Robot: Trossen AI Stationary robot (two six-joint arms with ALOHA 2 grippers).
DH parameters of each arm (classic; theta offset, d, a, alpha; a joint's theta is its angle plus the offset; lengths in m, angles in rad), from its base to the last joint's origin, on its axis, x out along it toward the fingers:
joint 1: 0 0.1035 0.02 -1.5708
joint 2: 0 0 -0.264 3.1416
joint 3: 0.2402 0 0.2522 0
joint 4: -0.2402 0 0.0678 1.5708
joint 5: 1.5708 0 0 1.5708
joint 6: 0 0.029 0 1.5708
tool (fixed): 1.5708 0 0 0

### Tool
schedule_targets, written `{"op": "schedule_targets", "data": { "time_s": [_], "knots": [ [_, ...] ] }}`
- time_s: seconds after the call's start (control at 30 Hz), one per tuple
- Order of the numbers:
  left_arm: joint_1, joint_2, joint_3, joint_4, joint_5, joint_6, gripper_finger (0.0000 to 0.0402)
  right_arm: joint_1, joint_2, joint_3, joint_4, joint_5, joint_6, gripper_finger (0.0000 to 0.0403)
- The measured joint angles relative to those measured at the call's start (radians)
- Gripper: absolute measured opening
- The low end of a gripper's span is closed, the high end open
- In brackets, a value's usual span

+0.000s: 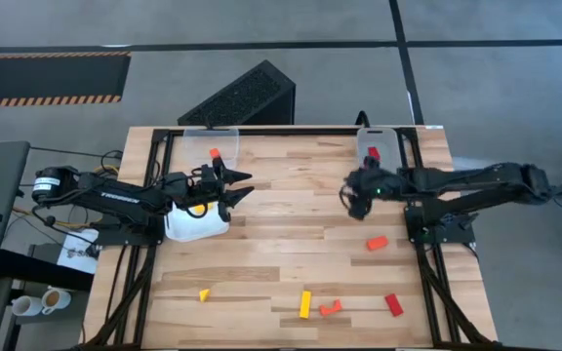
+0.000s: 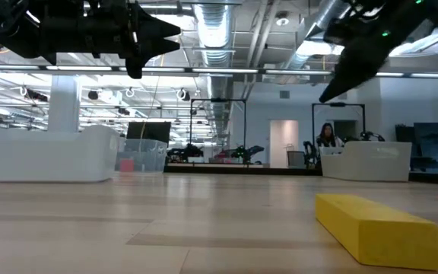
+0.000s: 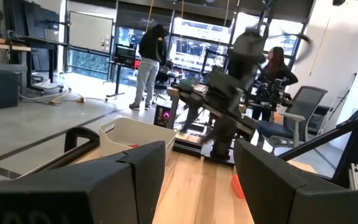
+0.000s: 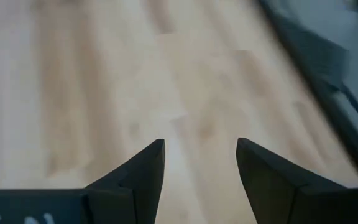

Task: Sort & place blocks by color
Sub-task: Put the top orange block into the transparent bin

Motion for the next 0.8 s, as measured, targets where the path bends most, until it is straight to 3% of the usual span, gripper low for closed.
{"op": "schedule_targets", "data": {
  "time_s": [0.2,0.5,0.67,0.8],
  "knots": [
    [0.000,0.000,0.000,-0.001,0.001,-0.008,0.0178,0.142,0.009,-0.001,-0.171,-0.111,0.018,0.0219],
    [0.000,0.000,0.000,-0.001,0.001,-0.020,0.0178,0.295,0.009,-0.001,-0.380,-0.255,0.420,0.0219],
    [0.000,0.000,0.000,-0.001,0.003,-0.032,0.0178,0.370,0.009,-0.001,-0.530,-0.292,0.461,0.0219],
    [0.000,0.000,0.000,-0.001,0.008,-0.035,0.0178,0.407,0.009,-0.001,-0.534,-0.296,0.466,0.0223]
  ]
}}
